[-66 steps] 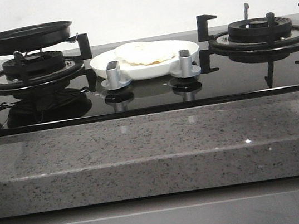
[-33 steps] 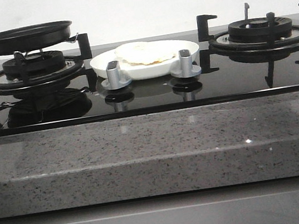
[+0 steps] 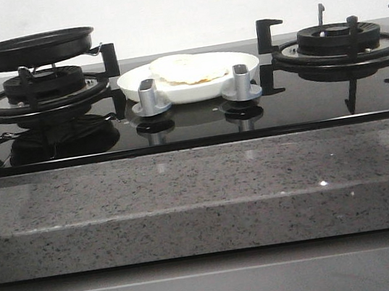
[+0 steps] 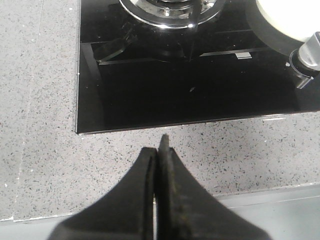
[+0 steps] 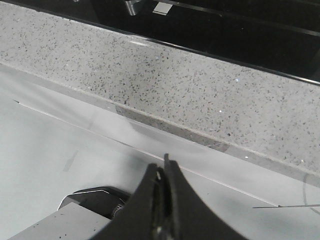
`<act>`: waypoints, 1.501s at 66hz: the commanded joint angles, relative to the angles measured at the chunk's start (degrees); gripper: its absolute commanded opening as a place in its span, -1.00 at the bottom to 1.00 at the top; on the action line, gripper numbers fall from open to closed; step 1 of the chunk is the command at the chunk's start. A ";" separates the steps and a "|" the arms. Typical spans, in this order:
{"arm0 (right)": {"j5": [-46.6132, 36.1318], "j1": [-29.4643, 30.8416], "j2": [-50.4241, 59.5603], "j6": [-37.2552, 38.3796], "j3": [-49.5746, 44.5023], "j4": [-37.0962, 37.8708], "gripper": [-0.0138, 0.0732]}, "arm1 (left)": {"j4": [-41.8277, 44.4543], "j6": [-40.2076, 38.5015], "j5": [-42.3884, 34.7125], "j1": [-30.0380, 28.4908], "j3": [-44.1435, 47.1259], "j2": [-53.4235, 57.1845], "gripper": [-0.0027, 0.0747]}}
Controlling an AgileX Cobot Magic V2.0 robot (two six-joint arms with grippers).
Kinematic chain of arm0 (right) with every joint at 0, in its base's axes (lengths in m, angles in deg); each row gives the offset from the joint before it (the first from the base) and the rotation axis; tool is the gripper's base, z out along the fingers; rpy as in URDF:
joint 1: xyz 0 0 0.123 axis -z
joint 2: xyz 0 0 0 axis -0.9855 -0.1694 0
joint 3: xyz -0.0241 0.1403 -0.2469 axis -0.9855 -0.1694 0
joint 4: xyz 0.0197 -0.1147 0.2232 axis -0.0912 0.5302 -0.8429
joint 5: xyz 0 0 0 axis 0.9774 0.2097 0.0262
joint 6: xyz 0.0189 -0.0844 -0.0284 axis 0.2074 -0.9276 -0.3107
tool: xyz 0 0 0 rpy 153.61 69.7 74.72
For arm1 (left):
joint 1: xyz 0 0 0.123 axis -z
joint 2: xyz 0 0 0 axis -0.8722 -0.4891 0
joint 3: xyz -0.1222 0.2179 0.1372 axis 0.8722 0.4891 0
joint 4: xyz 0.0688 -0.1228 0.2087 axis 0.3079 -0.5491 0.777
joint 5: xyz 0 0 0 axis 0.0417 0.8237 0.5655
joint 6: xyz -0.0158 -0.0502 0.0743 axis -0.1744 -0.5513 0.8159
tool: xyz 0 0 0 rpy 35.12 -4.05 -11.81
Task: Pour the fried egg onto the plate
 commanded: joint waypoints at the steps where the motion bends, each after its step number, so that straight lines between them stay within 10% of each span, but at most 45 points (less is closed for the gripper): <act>1: -2.82 -0.07 -0.20 -0.76 1.32 0.05 -0.84 | -0.62 -0.62 -3.61 0.40 -1.44 0.08 -0.98; 23: -2.79 -0.07 -0.20 -0.76 1.32 0.05 -0.84 | 0.07 -0.51 -4.17 0.51 -1.19 2.23 -0.98; 52: -2.76 -0.07 -0.20 -0.76 1.32 0.00 -0.84 | -2.97 -0.73 -35.17 -0.24 26.81 25.65 -0.98; 99: -2.74 -0.07 -0.20 -0.76 1.32 0.00 -0.84 | 4.46 -14.10 -55.07 -0.22 50.18 40.64 -0.98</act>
